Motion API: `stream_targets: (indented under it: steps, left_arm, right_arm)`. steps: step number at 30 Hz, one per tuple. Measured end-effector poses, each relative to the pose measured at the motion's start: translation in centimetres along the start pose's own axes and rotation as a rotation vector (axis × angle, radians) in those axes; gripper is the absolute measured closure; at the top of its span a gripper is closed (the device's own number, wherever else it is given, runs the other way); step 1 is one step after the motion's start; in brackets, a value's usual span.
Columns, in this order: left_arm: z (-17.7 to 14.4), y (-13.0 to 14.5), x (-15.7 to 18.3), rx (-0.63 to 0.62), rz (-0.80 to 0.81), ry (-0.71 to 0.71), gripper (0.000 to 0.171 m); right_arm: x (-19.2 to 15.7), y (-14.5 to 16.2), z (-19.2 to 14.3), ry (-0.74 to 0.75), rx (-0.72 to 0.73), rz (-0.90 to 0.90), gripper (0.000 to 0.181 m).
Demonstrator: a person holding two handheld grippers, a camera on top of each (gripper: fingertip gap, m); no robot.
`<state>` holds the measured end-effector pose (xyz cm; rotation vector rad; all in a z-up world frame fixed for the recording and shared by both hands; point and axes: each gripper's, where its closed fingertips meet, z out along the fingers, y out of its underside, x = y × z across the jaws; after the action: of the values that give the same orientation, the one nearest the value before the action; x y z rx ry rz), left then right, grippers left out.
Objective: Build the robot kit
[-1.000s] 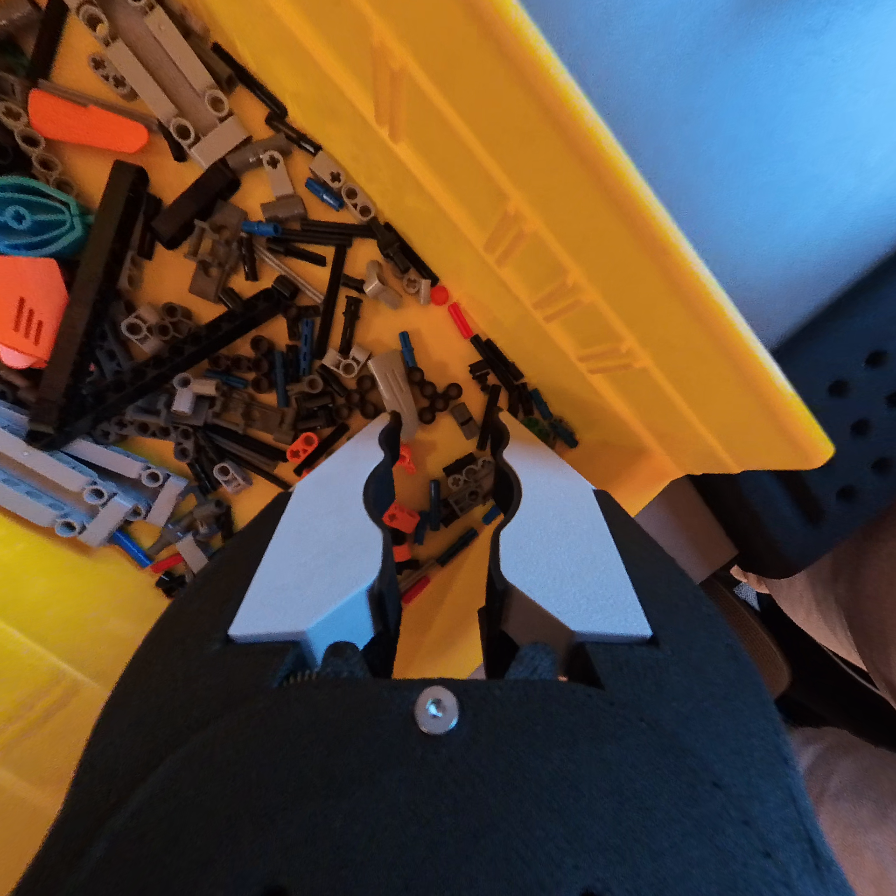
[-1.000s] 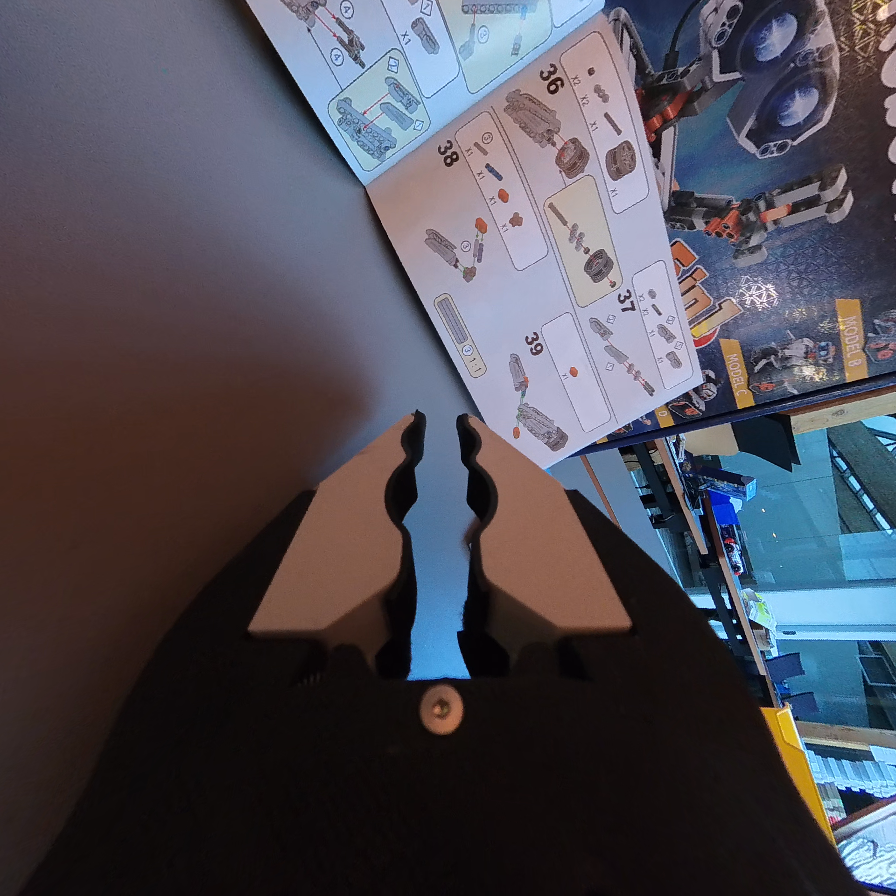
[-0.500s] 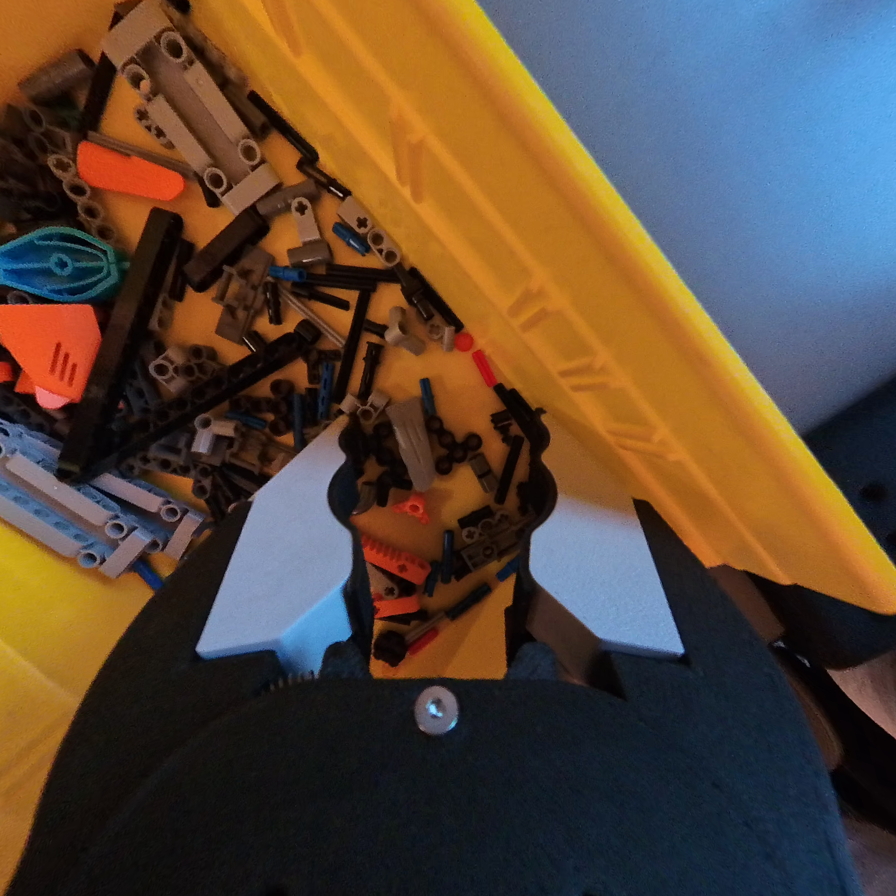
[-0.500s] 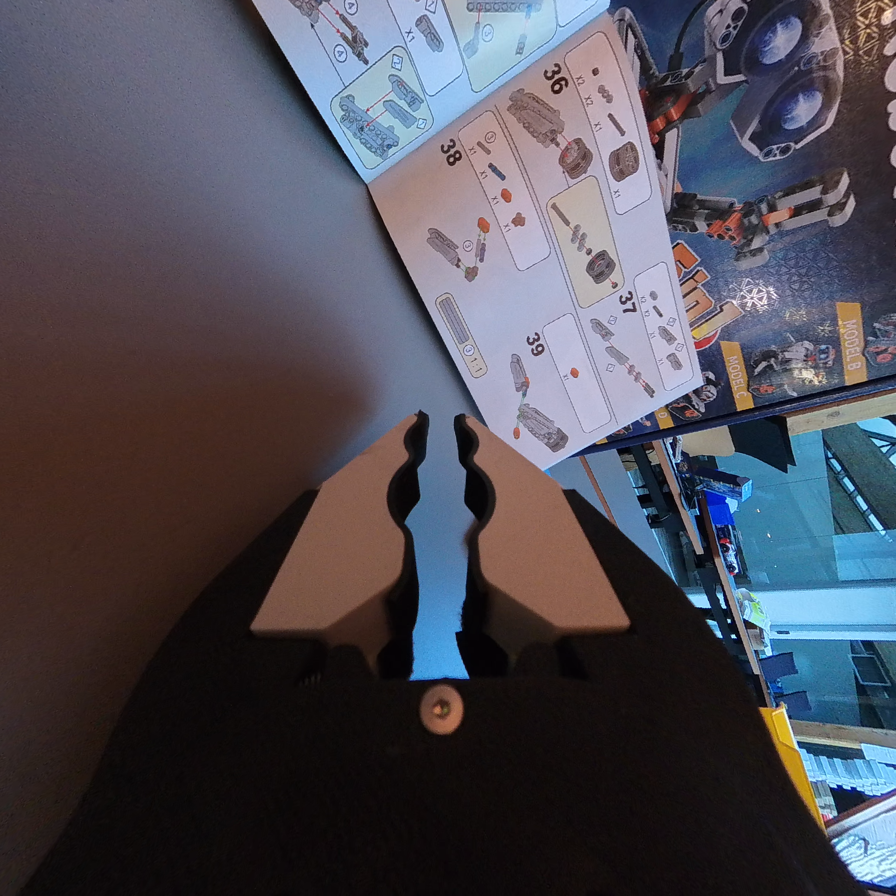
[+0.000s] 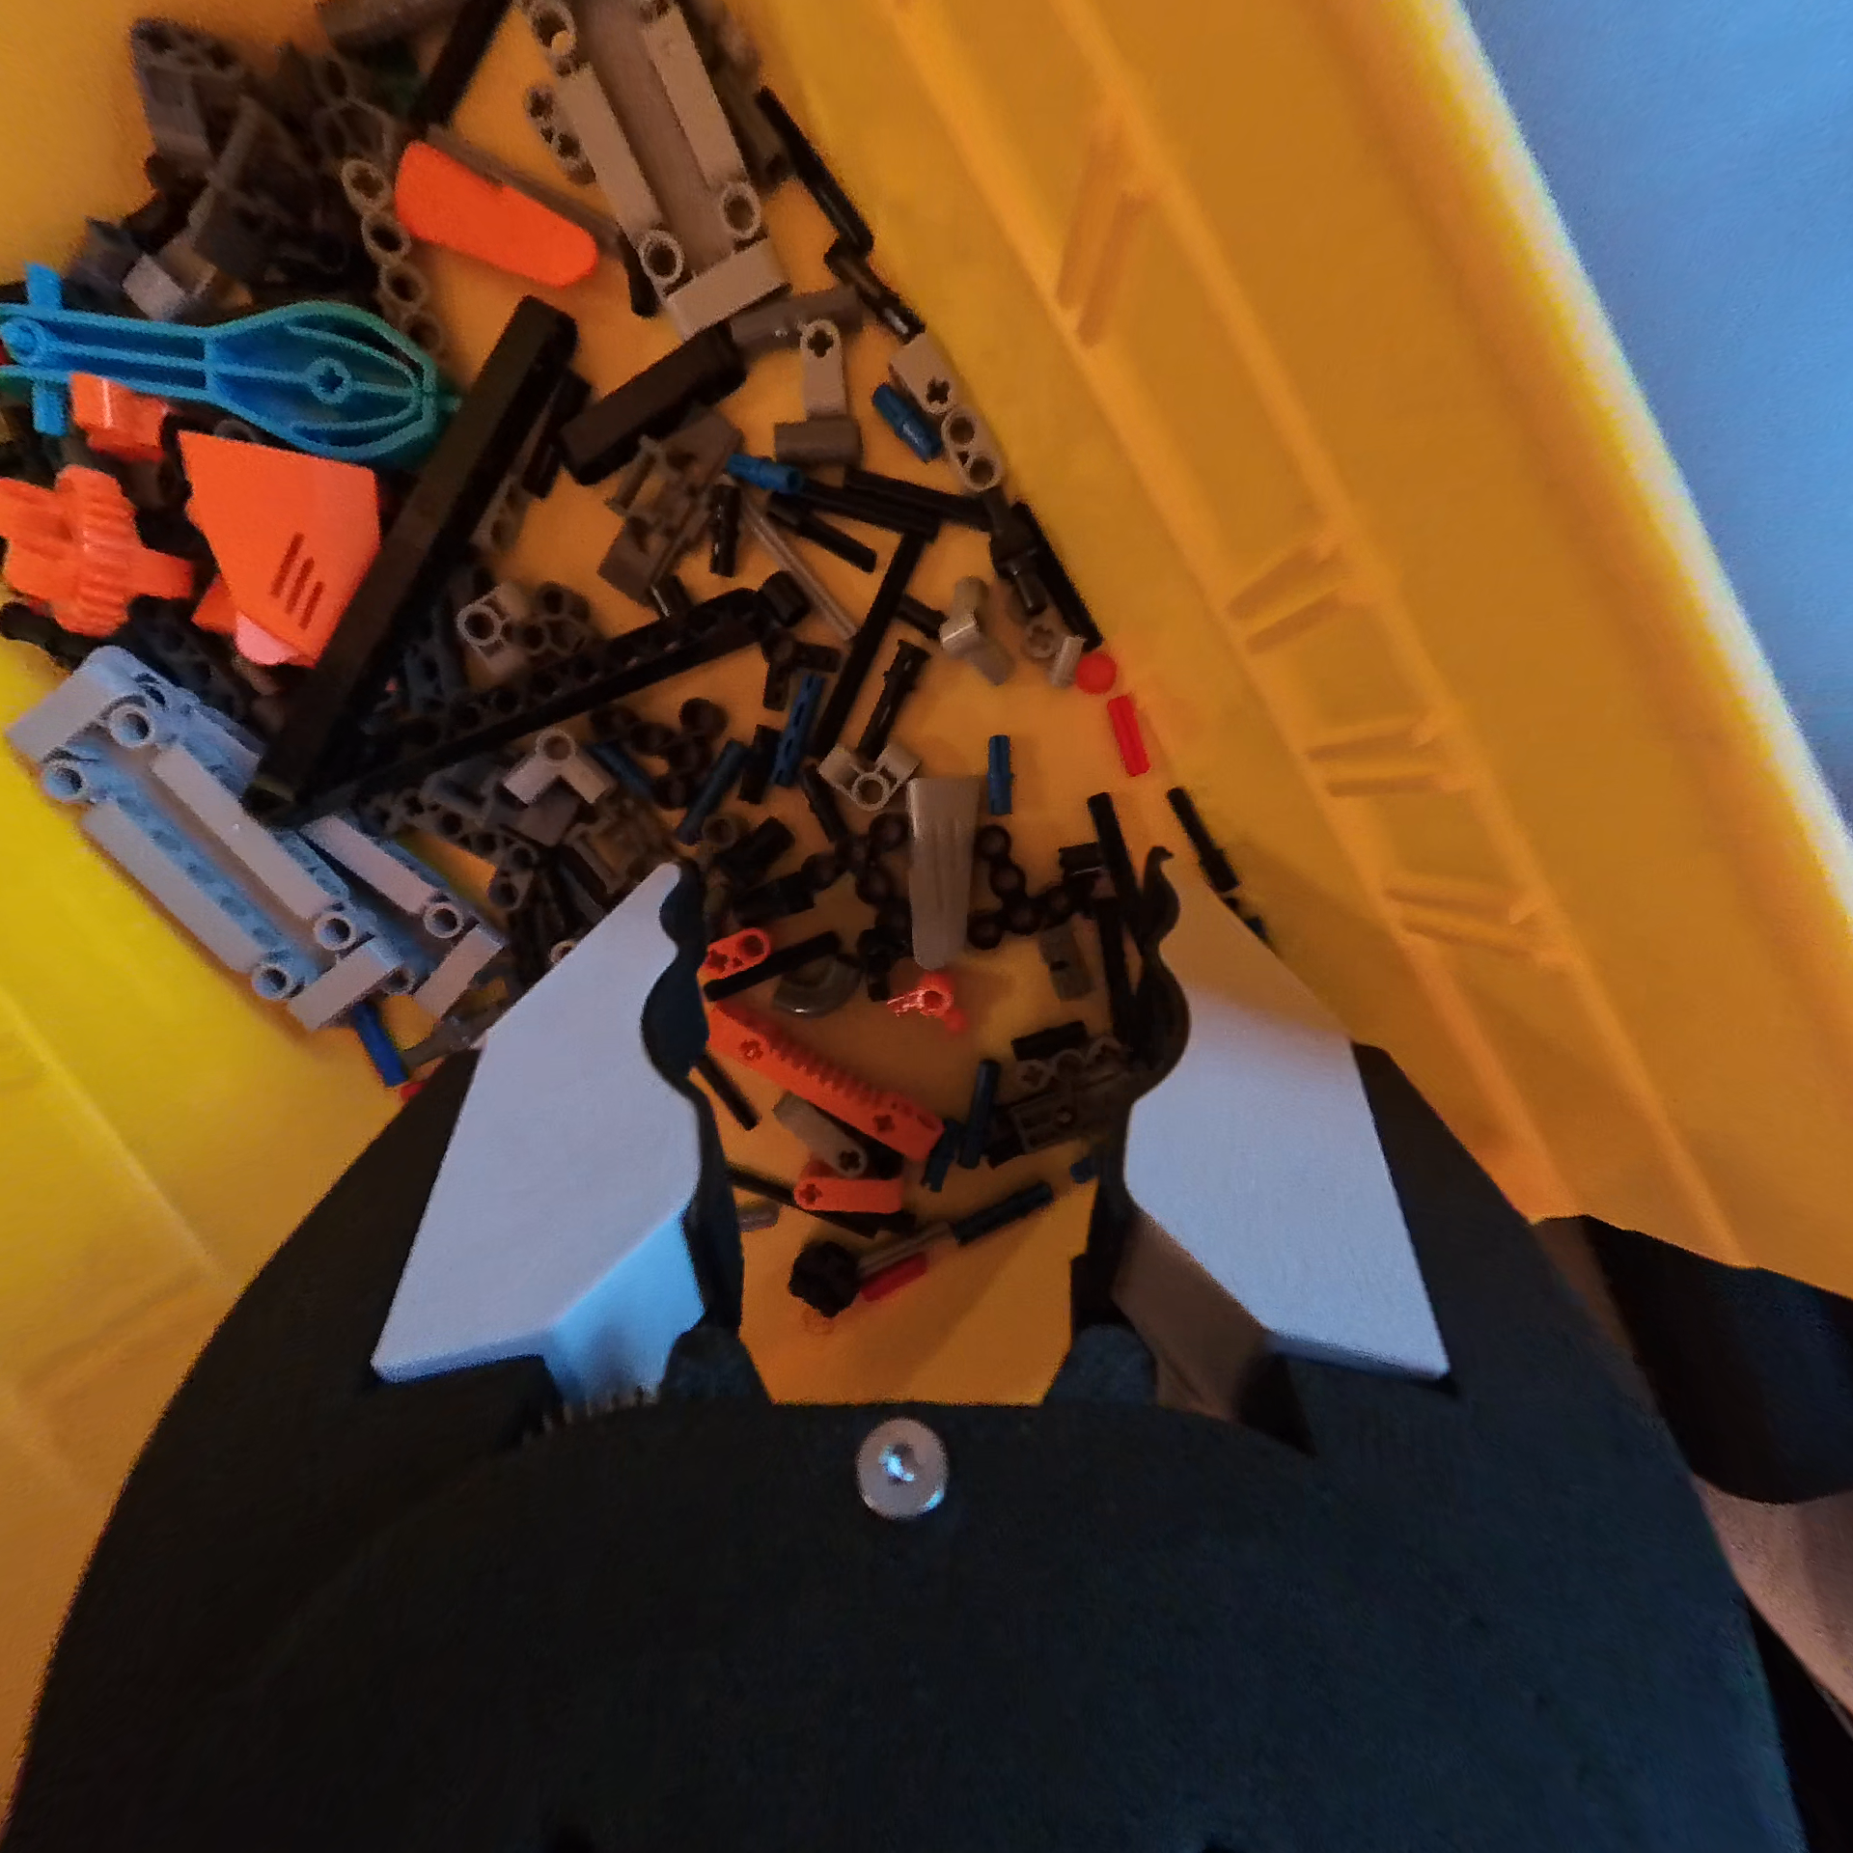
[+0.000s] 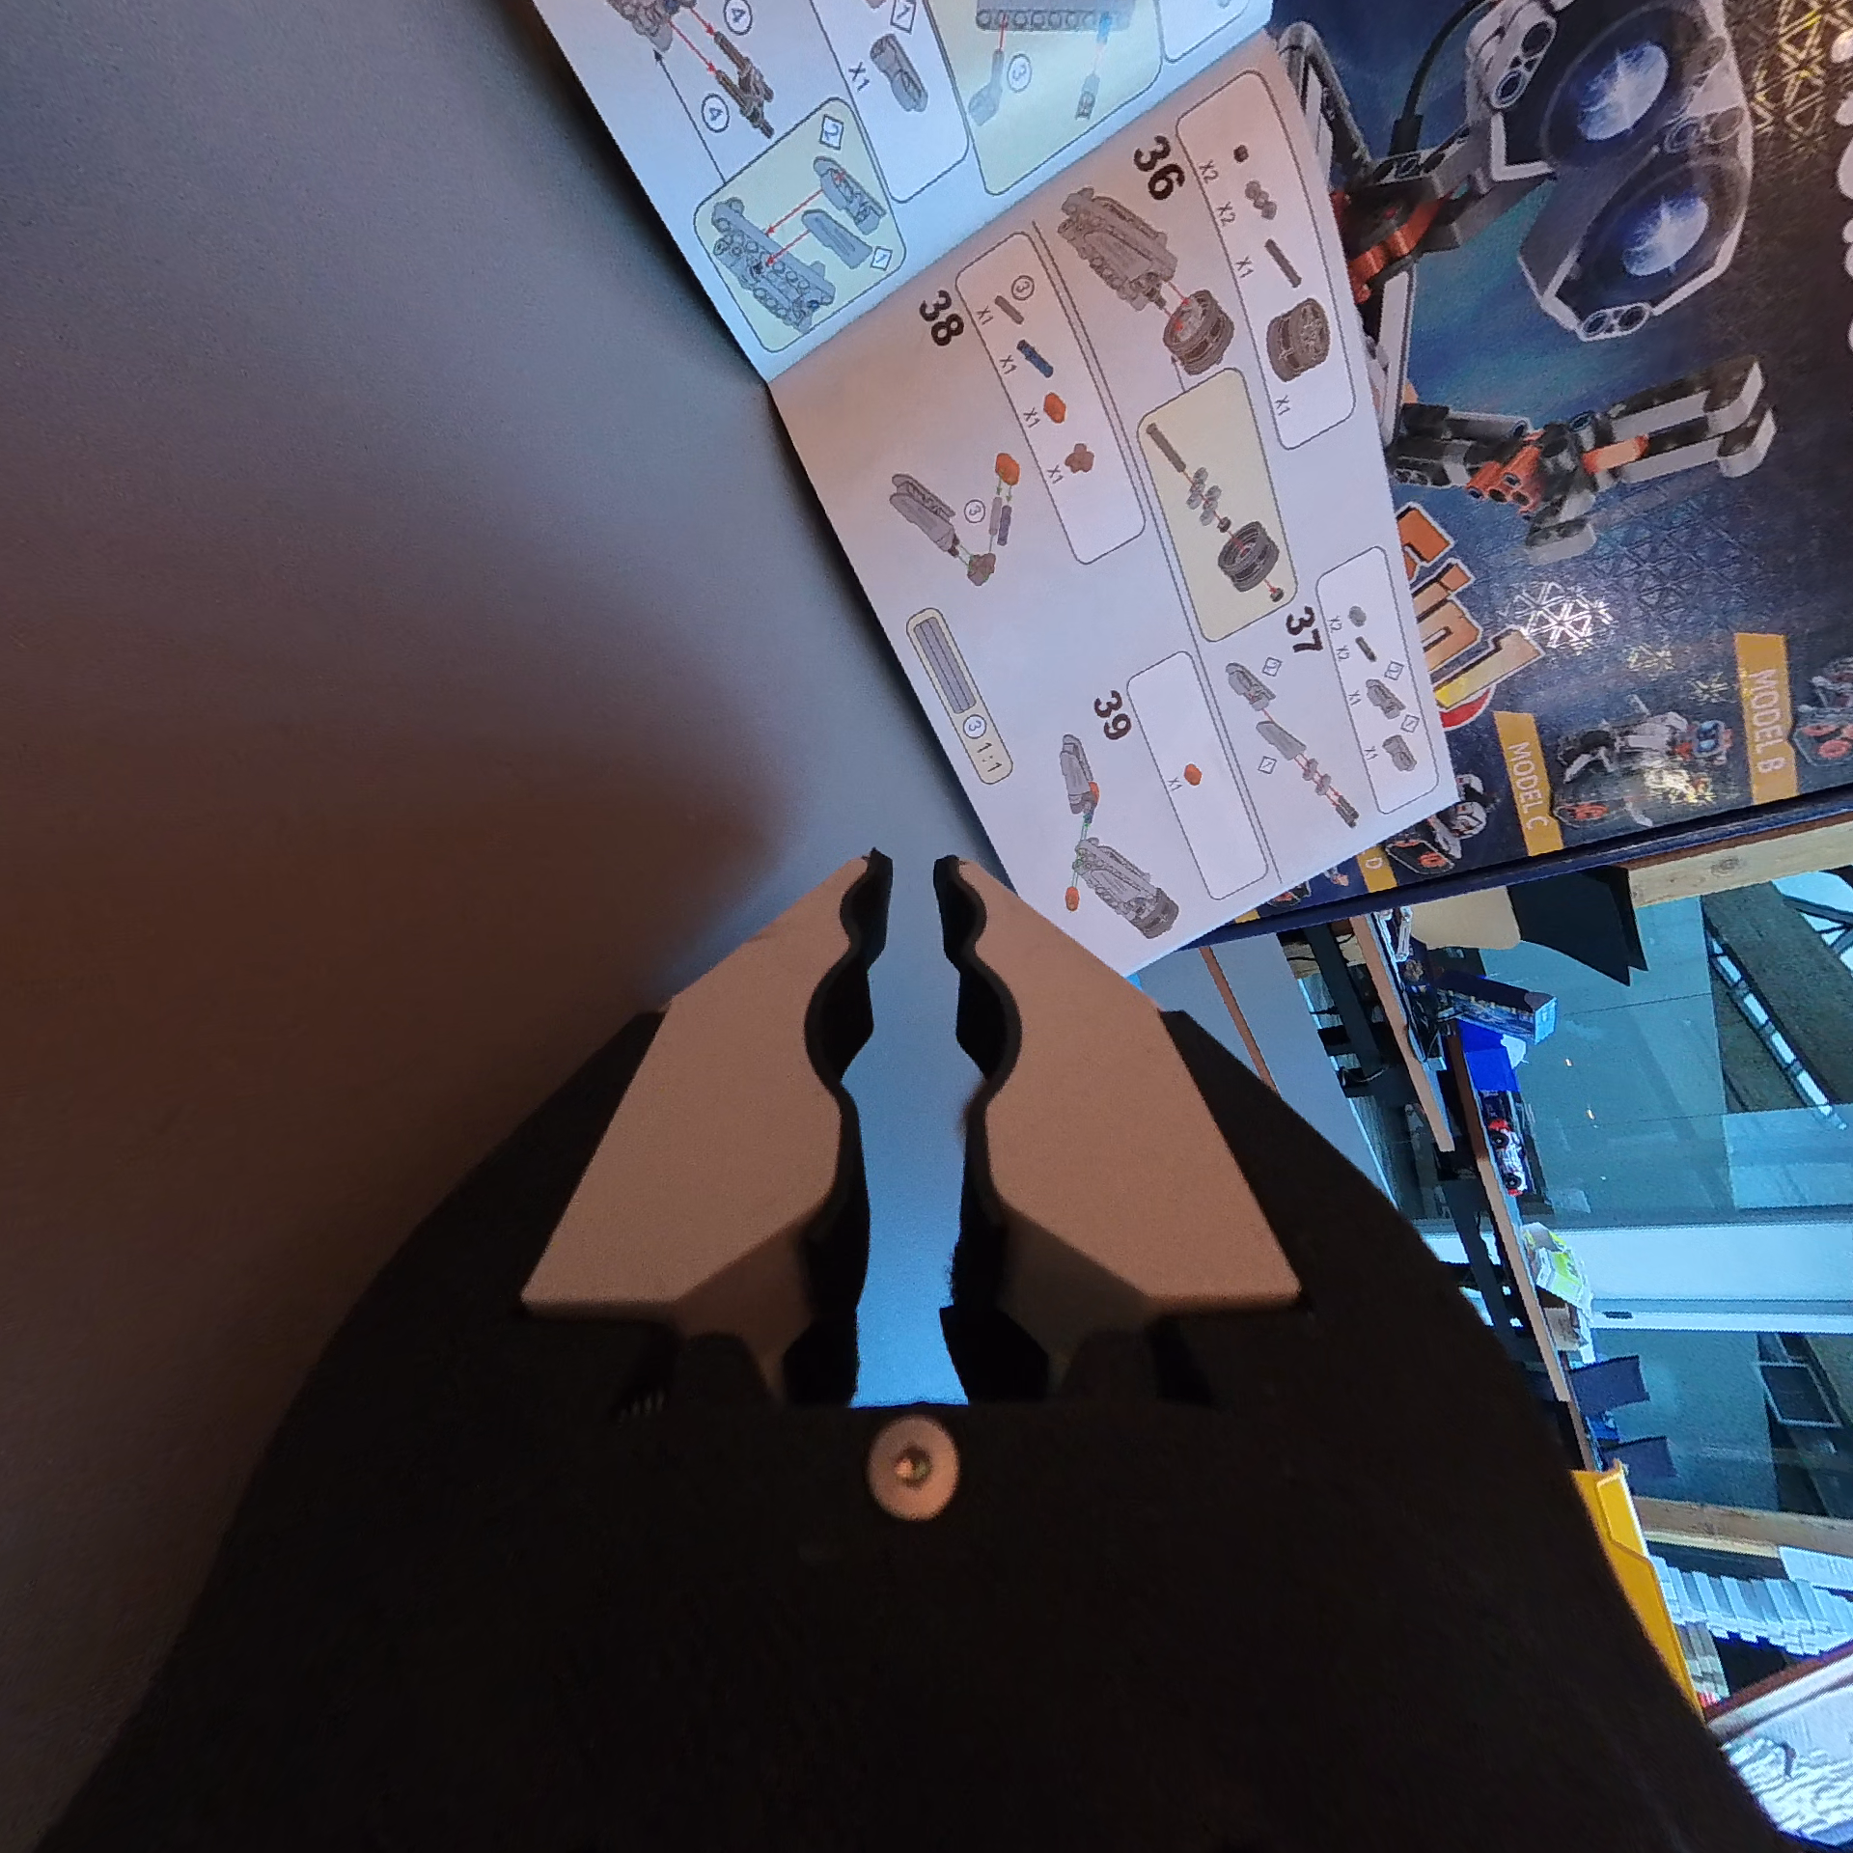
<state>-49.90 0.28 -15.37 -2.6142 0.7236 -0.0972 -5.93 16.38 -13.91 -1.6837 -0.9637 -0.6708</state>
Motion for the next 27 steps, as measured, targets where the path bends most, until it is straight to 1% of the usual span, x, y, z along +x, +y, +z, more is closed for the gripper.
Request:
stream_targets:
  steps: [1, 2, 3, 5, 7, 12, 13, 14, 15, 17, 18, 20, 21, 23, 24, 26, 27]
  left_arm:
    - [-0.1, -0.3, 0.4, 0.019, -0.009, 0.024, 0.083]
    - [-0.2, -0.5, 0.8, 0.032, -0.011, 0.044, 0.077]
    - [0.0, -0.5, 0.8, 0.027, -0.006, 0.034, 0.073]
    - [0.4, 0.0, -0.2, -0.02, 0.016, -0.051, 0.048]
    - [0.6, 0.1, -0.6, -0.038, 0.019, -0.076, 0.045]
    - [0.7, 0.5, -1.4, -0.044, -0.029, -0.1, 0.028]
    - [0.7, 0.6, -1.6, -0.045, -0.036, -0.11, 0.027]
    - [0.6, 0.8, -2.1, -0.05, -0.039, -0.136, 0.032]
    - [0.4, 1.0, -2.8, -0.059, -0.04, -0.175, 0.029]
    - [0.2, 1.2, -3.2, -0.051, -0.058, -0.182, 0.035]
    - [0.0, 1.0, -3.0, -0.029, -0.07, -0.154, 0.035]
    - [-0.5, 0.4, -2.5, 0.03, -0.101, -0.106, 0.042]
    - [-0.9, 0.1, -2.5, 0.049, -0.099, -0.107, 0.044]
    - [-1.3, -0.2, -2.1, 0.069, -0.049, -0.118, 0.055]
    - [-1.4, -0.4, -1.4, 0.077, -0.013, -0.101, 0.07]
    - [-1.7, -1.0, 0.6, 0.125, 0.066, -0.025, 0.115]
    - [-1.9, -1.4, 1.3, 0.155, 0.094, 0.007, 0.132]
  right_arm:
    - [0.0, 0.0, 0.0, -0.001, 0.0, 0.0, 0.174]
    - [0.0, 0.0, 0.0, -0.001, 0.001, -0.001, 0.174]
    - [0.0, 0.0, 0.0, -0.002, 0.001, -0.001, 0.174]
    - [0.0, 0.0, 0.0, -0.002, 0.001, -0.002, 0.174]
    - [-0.1, 0.0, 0.0, -0.002, 0.002, -0.002, 0.174]
    - [-0.1, -0.1, 0.0, -0.004, 0.002, -0.004, 0.175]
    - [-0.1, -0.1, 0.0, -0.004, 0.002, -0.005, 0.175]
    - [-0.1, -0.1, 0.0, -0.004, 0.003, -0.006, 0.175]
    - [-0.1, -0.1, 0.0, -0.004, 0.003, -0.007, 0.175]
    - [-0.1, -0.1, 0.0, -0.004, 0.003, -0.008, 0.175]
    - [-0.1, -0.1, 0.0, -0.004, 0.003, -0.008, 0.176]
    - [-0.2, -0.1, 0.0, -0.006, 0.004, -0.009, 0.176]
    - [-0.2, -0.1, 0.0, -0.007, 0.004, -0.01, 0.176]
    - [-0.2, -0.1, 0.0, -0.008, 0.005, -0.012, 0.177]
    - [-0.2, -0.1, 0.0, -0.009, 0.006, -0.013, 0.177]
    - [-0.3, -0.2, 0.0, -0.01, 0.006, -0.014, 0.177]
    - [-0.3, -0.2, 0.0, -0.011, 0.007, -0.014, 0.178]
